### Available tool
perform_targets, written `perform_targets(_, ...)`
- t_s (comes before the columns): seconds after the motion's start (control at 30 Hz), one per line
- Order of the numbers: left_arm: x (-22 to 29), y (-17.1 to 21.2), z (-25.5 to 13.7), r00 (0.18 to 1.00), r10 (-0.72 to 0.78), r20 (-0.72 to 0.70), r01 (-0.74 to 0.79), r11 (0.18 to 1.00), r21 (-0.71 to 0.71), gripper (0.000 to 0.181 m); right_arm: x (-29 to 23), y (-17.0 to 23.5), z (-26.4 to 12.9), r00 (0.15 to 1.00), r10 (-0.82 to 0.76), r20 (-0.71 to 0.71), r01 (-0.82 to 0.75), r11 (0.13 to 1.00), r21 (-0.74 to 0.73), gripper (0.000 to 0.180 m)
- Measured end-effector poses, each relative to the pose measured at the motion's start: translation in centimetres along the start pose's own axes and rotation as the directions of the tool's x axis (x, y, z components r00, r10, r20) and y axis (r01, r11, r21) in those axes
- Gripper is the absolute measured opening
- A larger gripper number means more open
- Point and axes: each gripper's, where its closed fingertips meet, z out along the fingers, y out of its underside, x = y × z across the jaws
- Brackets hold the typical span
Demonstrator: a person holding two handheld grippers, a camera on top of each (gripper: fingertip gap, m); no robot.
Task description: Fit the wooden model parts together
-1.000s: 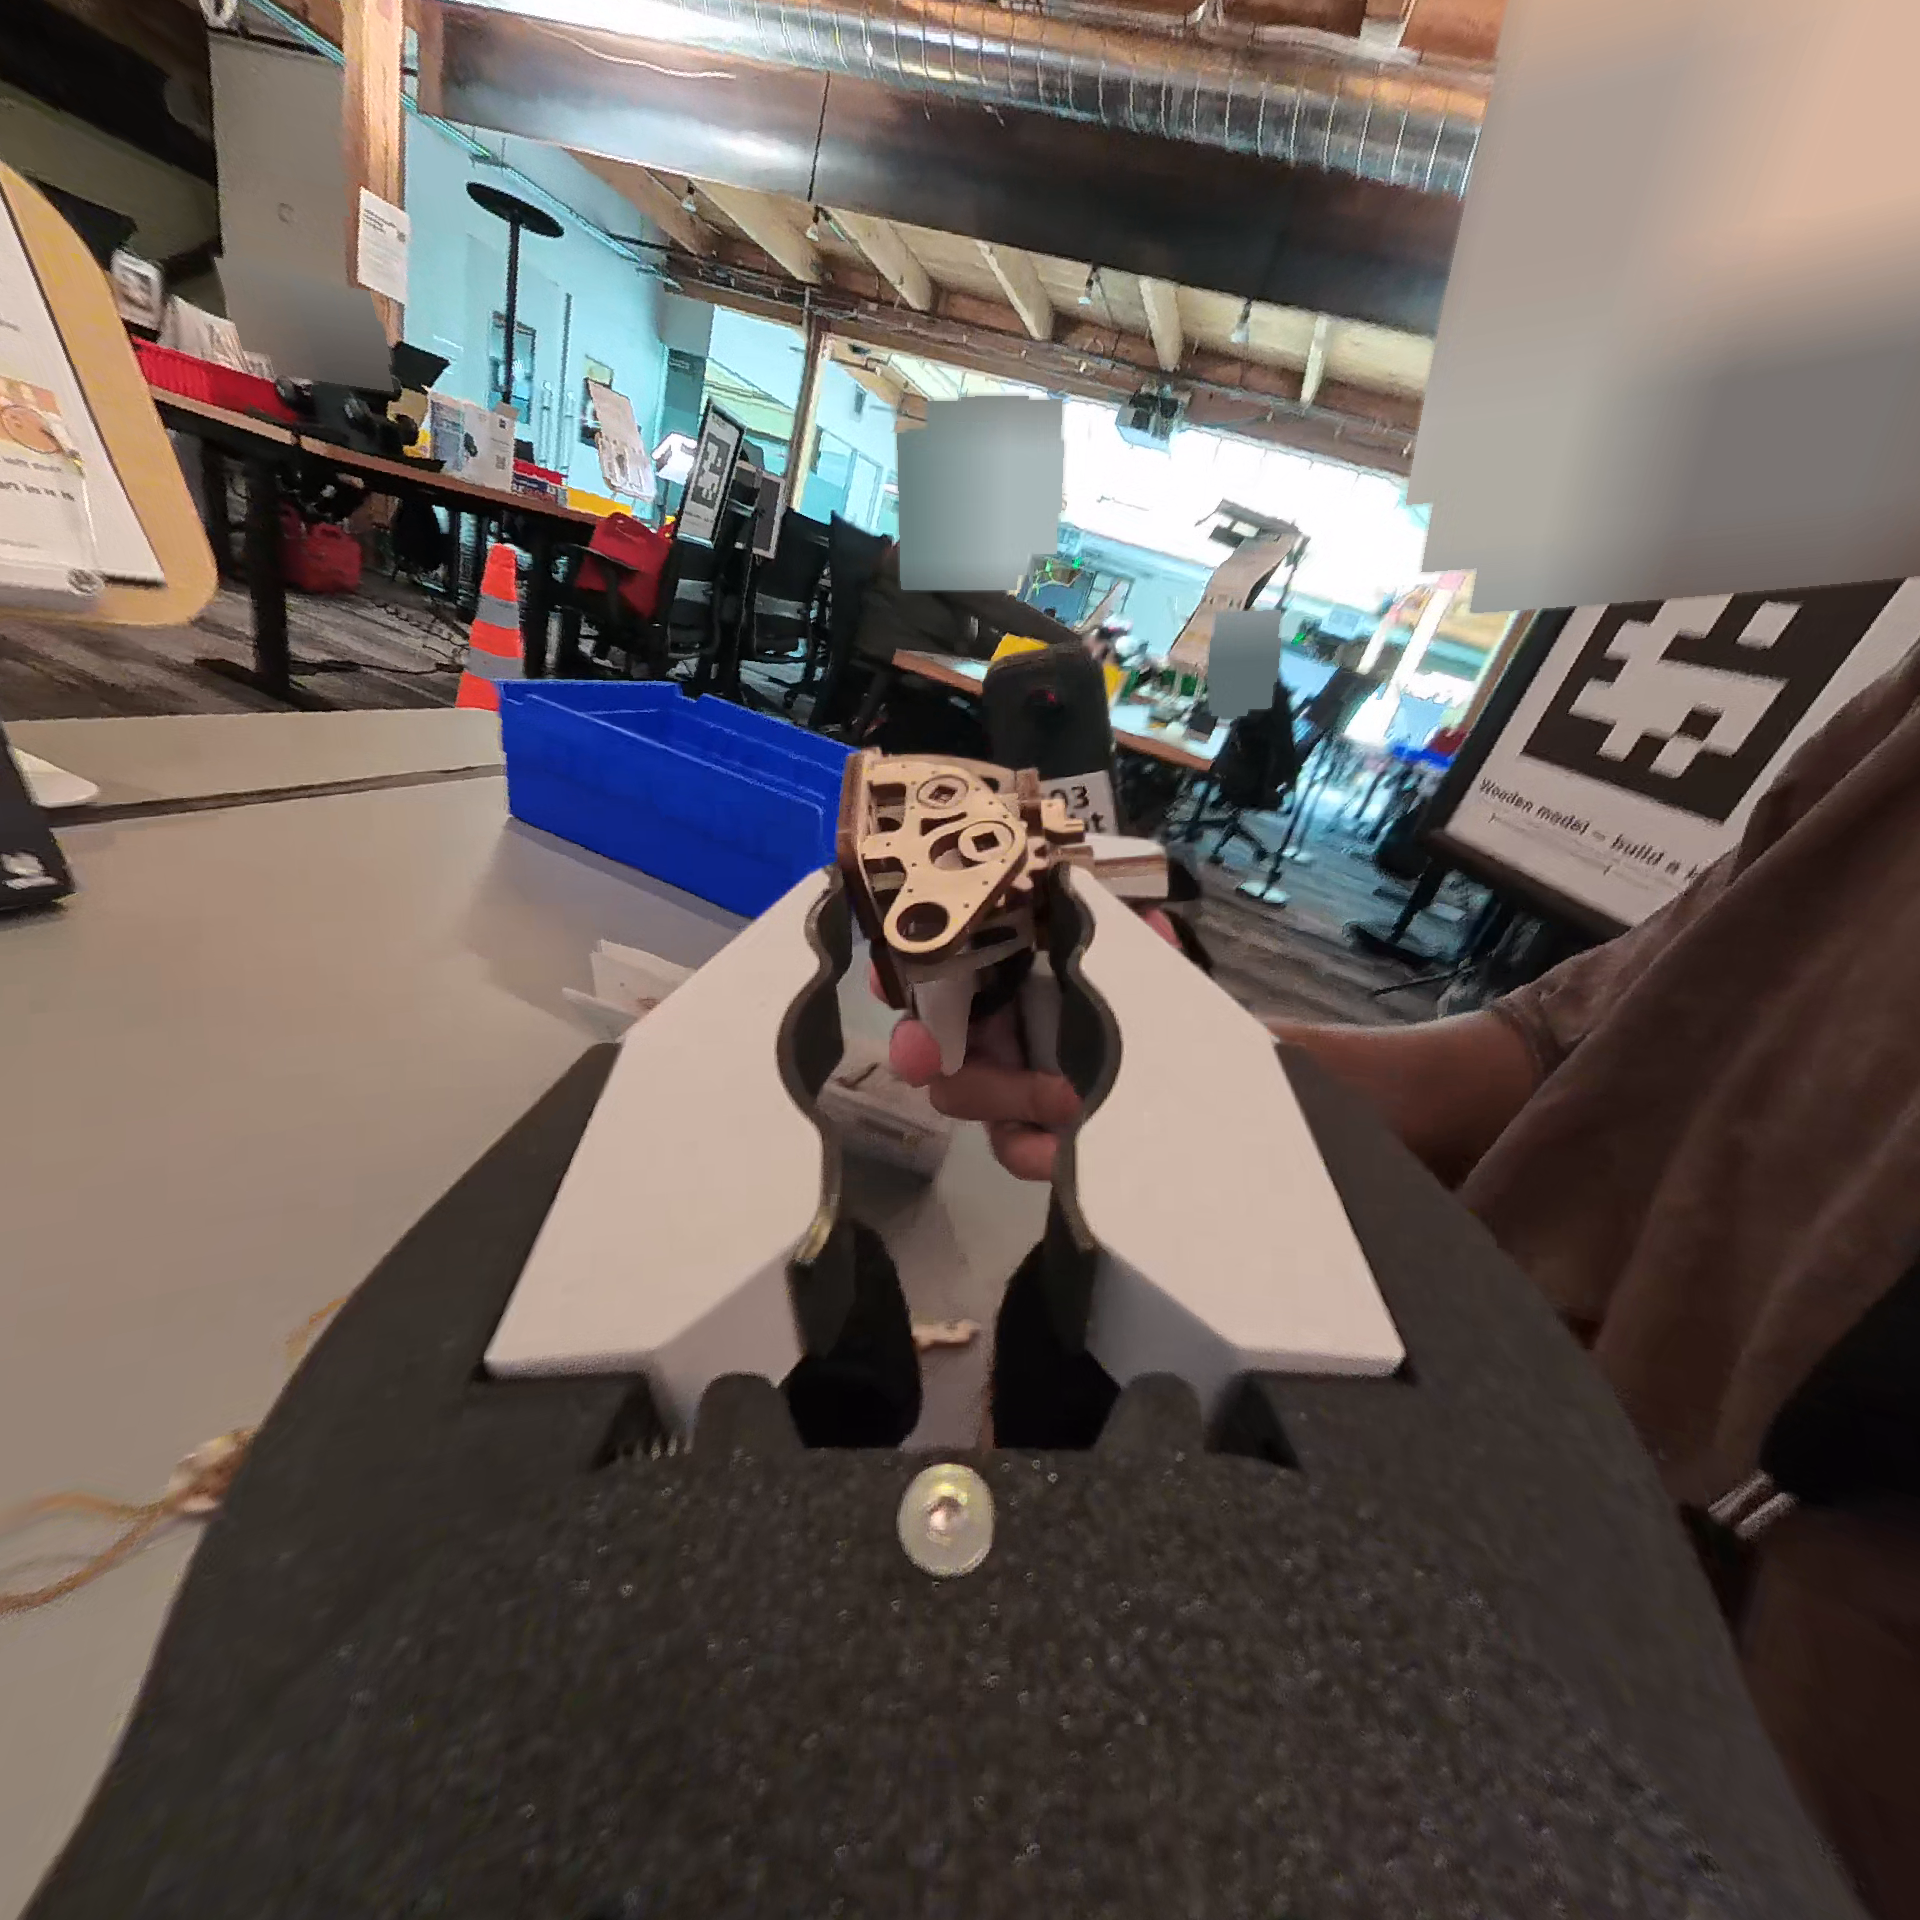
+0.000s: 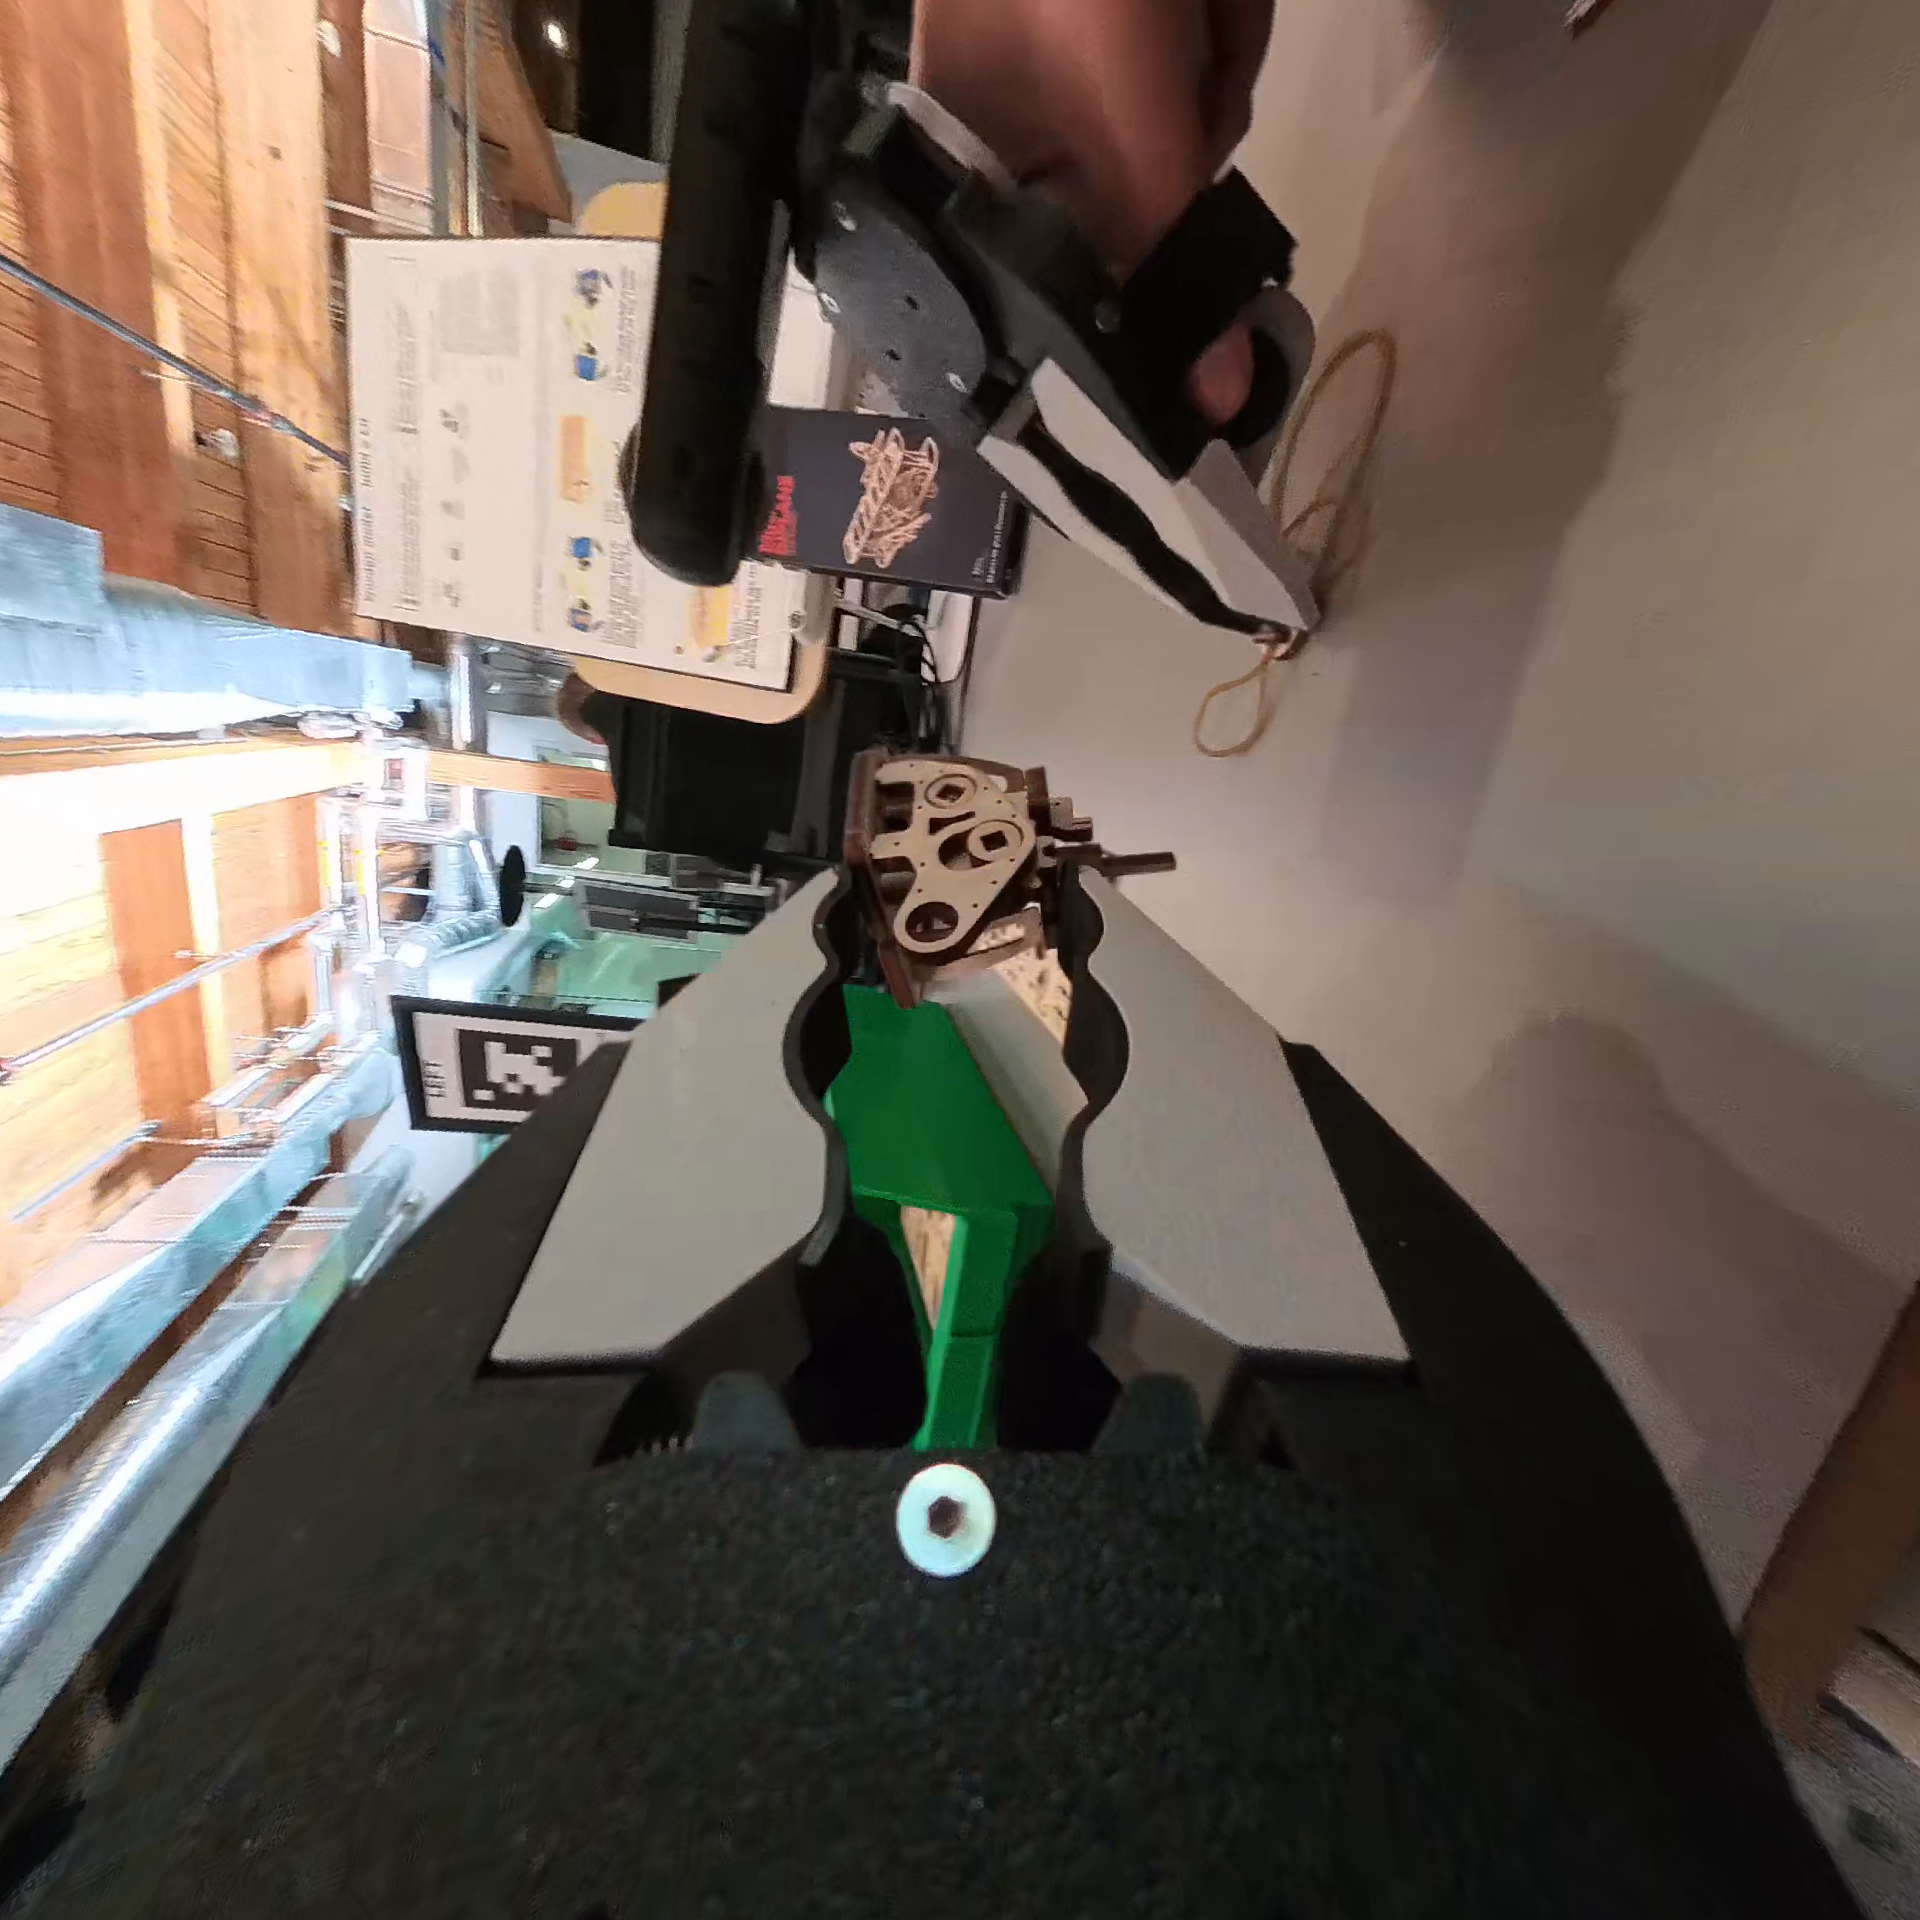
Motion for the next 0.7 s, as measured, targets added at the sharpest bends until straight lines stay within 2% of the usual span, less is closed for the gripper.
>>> perform_targets(0.1, -0.6, -0.9, -0.4, 0.998, 0.044, 0.041, -0.045, 0.999, 0.029, 0.035, 0.5, -0.1, -0.1, 0.999, 0.03, -0.036, -0.03, 0.999, -0.015, 0.02)
perform_targets(0.17, -0.9, -1.5, -0.5, 0.995, 0.079, 0.056, -0.082, 0.996, 0.042, 0.035, 0.3, -1.5, -2.0, 0.996, 0.087, -0.008, -0.087, 0.996, 0.024, 0.02)
perform_targets(0.3, -1.3, -3.3, -1.1, 0.983, 0.159, 0.096, -0.166, 0.983, 0.073, 0.035, -3.5, -8.2, -10.7, 0.95, 0.21, 0.231, -0.259, 0.943, 0.21, 0.019)
perform_targets(0.4, -1.2, -4.6, -1.6, 0.965, 0.235, 0.121, -0.245, 0.966, 0.077, 0.035, -6.7, -10.2, -14.5, 0.929, 0.197, 0.314, -0.264, 0.946, 0.186, 0.019)
perform_targets(0.53, -1.7, -5.7, -2.0, 0.934, 0.316, 0.168, -0.328, 0.943, 0.052, 0.035, -10.2, -10.5, -14.8, 0.896, 0.223, 0.385, -0.281, 0.955, 0.1, 0.02)
perform_targets(0.7, -2.7, -6.5, -2.6, 0.902, 0.372, 0.219, -0.386, 0.922, 0.026, 0.035, -11.4, -10.0, -14.5, 0.933, 0.173, 0.315, -0.213, 0.972, 0.099, 0.02)
